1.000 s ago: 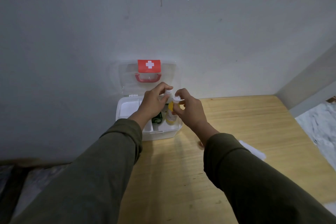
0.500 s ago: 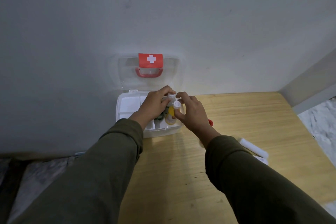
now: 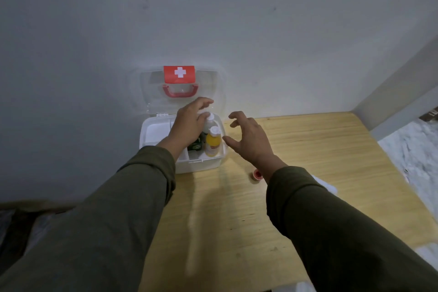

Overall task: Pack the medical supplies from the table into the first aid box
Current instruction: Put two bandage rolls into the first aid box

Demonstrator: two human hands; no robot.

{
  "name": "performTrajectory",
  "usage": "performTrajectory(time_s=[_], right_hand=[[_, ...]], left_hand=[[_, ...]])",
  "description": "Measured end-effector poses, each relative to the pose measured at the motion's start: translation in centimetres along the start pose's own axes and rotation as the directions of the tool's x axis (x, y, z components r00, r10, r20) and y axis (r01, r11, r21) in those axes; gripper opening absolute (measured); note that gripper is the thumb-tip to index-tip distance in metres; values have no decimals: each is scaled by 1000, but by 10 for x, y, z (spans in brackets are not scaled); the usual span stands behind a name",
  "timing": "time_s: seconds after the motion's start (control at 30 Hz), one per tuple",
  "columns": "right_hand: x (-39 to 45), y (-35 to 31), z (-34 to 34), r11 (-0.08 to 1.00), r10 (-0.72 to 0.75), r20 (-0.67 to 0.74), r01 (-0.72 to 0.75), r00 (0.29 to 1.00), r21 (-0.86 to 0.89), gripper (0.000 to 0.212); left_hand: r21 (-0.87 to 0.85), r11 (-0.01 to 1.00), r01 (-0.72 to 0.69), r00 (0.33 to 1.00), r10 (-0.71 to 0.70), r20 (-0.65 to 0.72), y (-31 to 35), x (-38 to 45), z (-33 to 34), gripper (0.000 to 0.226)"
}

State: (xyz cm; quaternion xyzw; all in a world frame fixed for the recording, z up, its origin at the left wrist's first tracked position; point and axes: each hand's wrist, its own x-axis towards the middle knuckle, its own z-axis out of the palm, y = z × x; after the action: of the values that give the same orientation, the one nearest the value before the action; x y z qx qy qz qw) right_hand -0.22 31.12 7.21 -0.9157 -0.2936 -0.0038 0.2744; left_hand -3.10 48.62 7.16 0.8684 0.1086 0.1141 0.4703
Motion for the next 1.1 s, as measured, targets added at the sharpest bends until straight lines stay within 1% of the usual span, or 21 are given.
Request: performTrajectory(time_s=[0.2, 0.33, 0.4, 0.57, 0.67, 0.77, 0.83, 0.9, 1.0, 1.1], right_hand=[[-14, 41, -46, 999, 41, -28, -42, 999, -29, 46], [-32, 79, -76, 997, 69, -12, -69, 998, -21, 47], [-45, 100, -87, 998, 59, 26, -58, 998, -25, 49], [-73, 145, -101, 999, 22, 120, -17, 992, -40, 51], [-87, 178, -106, 999, 4, 191, 7, 982, -54, 50], [-94, 203, -105, 997, 18, 285, 4, 958, -74, 50], [-97, 214, -101, 997, 21, 338, 5, 941, -76, 50], [-100, 221, -97, 998, 18, 382, 8, 924, -66, 50], [-102, 227, -90, 999, 9, 430, 10, 903, -41, 51], [-101, 232, -86, 1000, -6, 452, 15, 892, -15, 52]], left_hand=[[22, 998, -67, 993, 69, -99, 44, -1, 19, 29], [15, 995, -101, 987, 102, -127, 72, -17, 54, 25], [19, 996, -90, 986, 91, -142, 83, -31, 79, 25], [34, 999, 11, 991, -6, -134, 92, -66, 138, 24], [44, 993, 112, 991, -108, -73, 99, -86, 177, 27], [141, 968, 208, 976, -215, 36, 94, -103, 212, 38], [209, 943, 259, 947, -290, 136, 92, -112, 229, 42], [250, 929, 273, 923, -326, 204, 91, -117, 242, 45], [263, 924, 278, 921, -335, 201, 90, -117, 253, 44], [326, 913, 247, 916, -329, 228, 89, -113, 259, 45]])
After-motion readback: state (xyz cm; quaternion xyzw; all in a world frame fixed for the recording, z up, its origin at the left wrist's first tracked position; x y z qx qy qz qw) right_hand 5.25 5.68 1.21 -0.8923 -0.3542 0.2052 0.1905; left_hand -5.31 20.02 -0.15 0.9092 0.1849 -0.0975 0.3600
